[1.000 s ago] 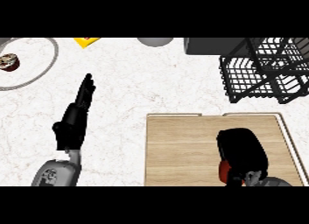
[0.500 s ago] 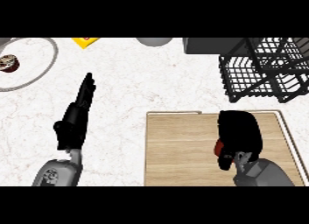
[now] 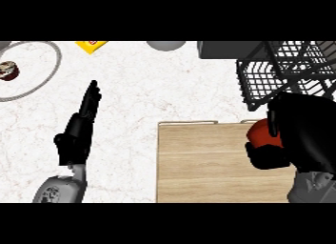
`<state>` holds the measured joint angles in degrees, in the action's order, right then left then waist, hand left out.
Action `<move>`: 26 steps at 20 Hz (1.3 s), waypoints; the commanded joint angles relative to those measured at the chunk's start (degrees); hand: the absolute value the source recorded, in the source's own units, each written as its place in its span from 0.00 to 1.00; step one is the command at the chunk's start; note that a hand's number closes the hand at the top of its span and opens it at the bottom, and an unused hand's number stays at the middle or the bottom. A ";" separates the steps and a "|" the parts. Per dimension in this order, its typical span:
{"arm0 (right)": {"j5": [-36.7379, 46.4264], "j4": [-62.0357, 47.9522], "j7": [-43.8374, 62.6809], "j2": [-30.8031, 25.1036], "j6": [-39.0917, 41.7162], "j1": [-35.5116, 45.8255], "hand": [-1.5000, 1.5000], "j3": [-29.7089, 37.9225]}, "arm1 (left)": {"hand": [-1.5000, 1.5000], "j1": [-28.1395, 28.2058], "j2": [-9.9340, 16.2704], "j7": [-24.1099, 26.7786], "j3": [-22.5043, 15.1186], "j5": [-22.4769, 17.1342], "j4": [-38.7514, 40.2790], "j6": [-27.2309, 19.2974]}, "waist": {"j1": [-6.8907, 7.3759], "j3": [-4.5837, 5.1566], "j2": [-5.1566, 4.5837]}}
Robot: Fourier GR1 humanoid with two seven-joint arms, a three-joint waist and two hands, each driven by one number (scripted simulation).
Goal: Pick the bell pepper from the tray and place it in the tiered basket
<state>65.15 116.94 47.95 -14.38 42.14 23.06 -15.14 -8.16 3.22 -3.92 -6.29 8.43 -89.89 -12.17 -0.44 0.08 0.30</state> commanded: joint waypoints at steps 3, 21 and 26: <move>-4.72 7.54 5.43 1.15 14.66 11.22 1.00 12.82 | 0.50 2.82 1.51 0.06 0.46 -1.13 -2.78 1.98 | 0.35 -0.01 0.09; -3.93 -23.45 0.00 1.26 3.66 37.75 1.00 30.10 | 0.50 -1.93 -0.56 3.20 1.04 0.34 3.48 1.07 | 1.32 -0.03 -0.62; -3.95 -28.33 -5.51 -6.31 1.55 36.40 1.00 29.63 | 0.50 -3.81 -0.60 -1.11 2.19 -0.14 2.07 1.08 | 0.91 -0.05 -0.50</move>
<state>60.20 95.70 45.91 -16.86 49.39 58.15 14.98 -9.07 2.45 -4.01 -5.72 8.75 -89.79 -11.23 0.48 0.02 -0.08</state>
